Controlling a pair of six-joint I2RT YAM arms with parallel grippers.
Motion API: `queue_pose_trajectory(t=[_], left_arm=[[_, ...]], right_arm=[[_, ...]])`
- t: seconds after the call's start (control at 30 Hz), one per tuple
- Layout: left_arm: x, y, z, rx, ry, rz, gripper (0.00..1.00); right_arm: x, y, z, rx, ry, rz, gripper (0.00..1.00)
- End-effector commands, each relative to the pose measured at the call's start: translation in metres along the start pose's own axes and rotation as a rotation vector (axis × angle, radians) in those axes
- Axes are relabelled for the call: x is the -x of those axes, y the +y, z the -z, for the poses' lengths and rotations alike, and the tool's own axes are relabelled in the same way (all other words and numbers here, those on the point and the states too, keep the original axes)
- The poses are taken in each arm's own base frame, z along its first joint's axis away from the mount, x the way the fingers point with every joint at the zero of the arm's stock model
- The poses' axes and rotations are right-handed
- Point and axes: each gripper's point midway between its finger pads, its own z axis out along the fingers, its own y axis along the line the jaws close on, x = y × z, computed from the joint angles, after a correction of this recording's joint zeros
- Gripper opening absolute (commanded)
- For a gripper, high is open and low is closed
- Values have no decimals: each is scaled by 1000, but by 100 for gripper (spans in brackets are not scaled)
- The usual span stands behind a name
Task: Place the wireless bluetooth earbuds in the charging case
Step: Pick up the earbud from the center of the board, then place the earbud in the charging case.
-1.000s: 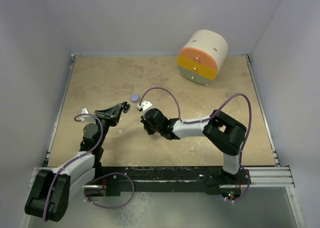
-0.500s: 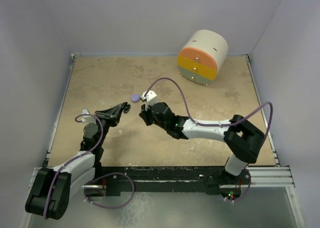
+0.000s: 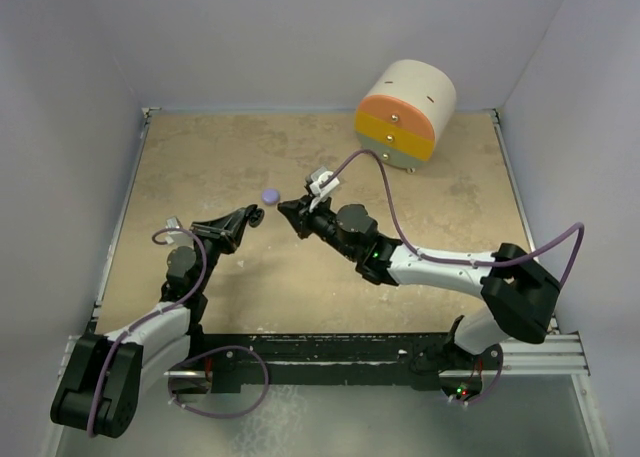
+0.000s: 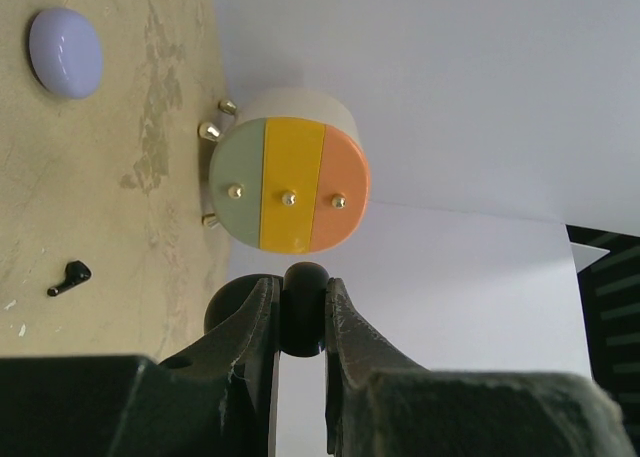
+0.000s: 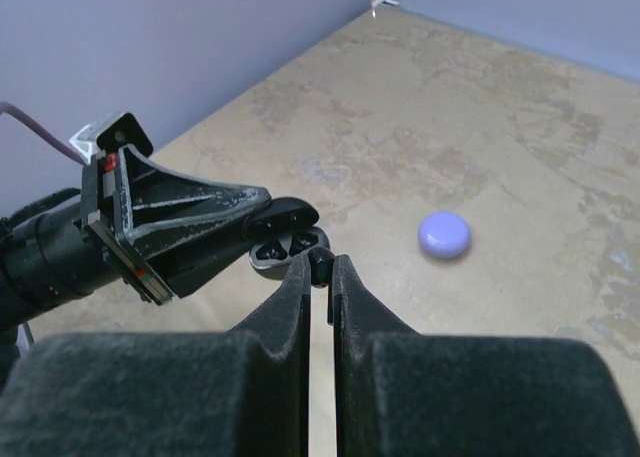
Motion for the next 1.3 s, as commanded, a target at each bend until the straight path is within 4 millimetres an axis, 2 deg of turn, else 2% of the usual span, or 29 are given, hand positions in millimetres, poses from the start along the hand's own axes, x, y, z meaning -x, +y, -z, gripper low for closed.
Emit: queue_pose_trajectory(t=[0.0,0.17,0.3,0.53,0.67,0.83,0.93,1.03,1.07,1.17,1.27], left_arm=[[-4,-30,-2,-95,24,18,0],[-5,-32,-2,-101,30,24,0],[-6,-35,-3,-105,37,30,0],[-10,-41,-7,-118,64,59,0],[-13,-44,-7,-125,78,70,0],[-15,-47,-6,-132,90,74,0],[-16,-49,-4,-134,97,73,0],[-16,-49,-3,-132,96,72,0],[-17,-48,-3,-132,98,72,0],[-17,-47,-1,-129,102,75,0],[-17,-43,1,-124,101,79,0]], right_arm=[[35,3,0,48,-125,7,0],[39,-7,0,70,-158,9,0],[51,-17,8,108,-254,52,0],[80,-12,46,238,-556,208,0],[82,-6,43,346,-604,198,0],[78,9,40,461,-648,254,0],[66,13,42,542,-673,262,0],[67,11,65,629,-779,239,0],[60,7,67,657,-778,214,0],[45,4,56,762,-716,187,0],[50,-2,54,725,-747,202,0]])
